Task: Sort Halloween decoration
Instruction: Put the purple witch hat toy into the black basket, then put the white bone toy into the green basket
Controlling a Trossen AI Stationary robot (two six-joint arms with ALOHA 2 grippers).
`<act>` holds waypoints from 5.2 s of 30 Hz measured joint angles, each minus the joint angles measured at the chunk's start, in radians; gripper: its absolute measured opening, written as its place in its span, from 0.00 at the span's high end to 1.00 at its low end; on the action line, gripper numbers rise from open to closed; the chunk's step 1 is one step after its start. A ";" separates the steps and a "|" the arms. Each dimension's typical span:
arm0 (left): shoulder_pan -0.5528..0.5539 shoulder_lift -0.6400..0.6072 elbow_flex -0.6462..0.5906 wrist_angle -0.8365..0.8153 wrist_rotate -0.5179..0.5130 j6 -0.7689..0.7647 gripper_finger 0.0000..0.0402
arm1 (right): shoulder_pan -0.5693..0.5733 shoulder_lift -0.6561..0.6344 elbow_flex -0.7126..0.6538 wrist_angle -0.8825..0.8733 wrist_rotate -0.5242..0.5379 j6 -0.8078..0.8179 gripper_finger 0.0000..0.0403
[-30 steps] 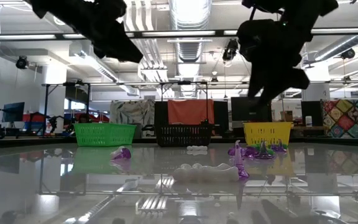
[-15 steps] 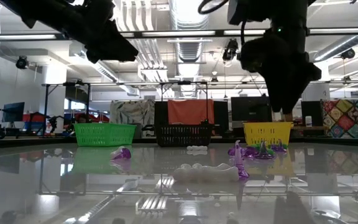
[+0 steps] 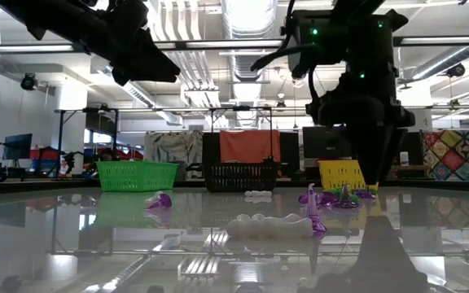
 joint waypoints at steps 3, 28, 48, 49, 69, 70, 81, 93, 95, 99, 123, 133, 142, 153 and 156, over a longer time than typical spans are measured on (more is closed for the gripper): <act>0.000 0.000 0.000 0.003 0.000 0.001 0.62 | -0.006 0.009 0.002 0.006 0.014 -0.006 0.58; 0.000 0.002 0.000 0.014 -0.023 0.008 0.62 | -0.031 0.049 -0.019 0.074 -0.022 -0.044 0.59; 0.000 0.004 0.000 0.011 -0.024 0.008 0.62 | -0.031 0.033 -0.018 0.067 -0.074 -0.069 0.98; 0.000 0.004 0.000 0.011 -0.024 0.008 0.62 | -0.031 0.029 -0.018 0.067 -0.074 -0.070 0.98; 0.000 0.007 -0.001 0.012 -0.024 0.008 0.62 | -0.038 -0.010 -0.008 0.158 -0.021 -0.041 0.77; 0.000 0.007 -0.001 0.012 -0.024 0.008 0.62 | -0.039 -0.005 -0.008 0.155 -0.020 -0.034 0.75; 0.000 0.007 -0.001 0.012 -0.024 0.008 0.62 | -0.053 0.015 -0.008 0.162 -0.010 -0.021 0.71; 0.001 0.007 -0.002 0.021 -0.025 0.018 0.62 | -0.053 0.054 -0.019 0.199 -0.003 -0.025 0.78; 0.001 0.007 -0.001 0.023 -0.025 0.018 0.62 | -0.053 0.054 -0.019 0.203 -0.003 -0.026 0.82; 0.001 0.007 -0.002 0.033 -0.025 0.022 0.62 | -0.053 0.054 -0.018 0.207 -0.003 -0.028 0.95; 0.001 0.007 -0.002 0.033 -0.024 0.026 0.62 | -0.267 0.035 0.195 0.701 0.177 -0.637 0.97; -0.001 0.017 -0.006 0.016 -0.015 -0.008 0.62 | -0.357 0.112 0.185 0.778 0.178 -0.714 0.93; -0.001 0.021 -0.014 0.010 0.034 -0.035 0.62 | -0.363 0.122 0.188 0.794 0.171 -0.716 0.76; -0.011 0.101 -0.014 0.021 0.091 -0.037 0.62 | -0.323 0.011 0.195 0.723 0.122 -0.791 0.74; -0.013 0.146 -0.014 0.045 0.121 -0.034 0.62 | -0.303 -0.030 0.195 0.686 0.092 -0.805 0.74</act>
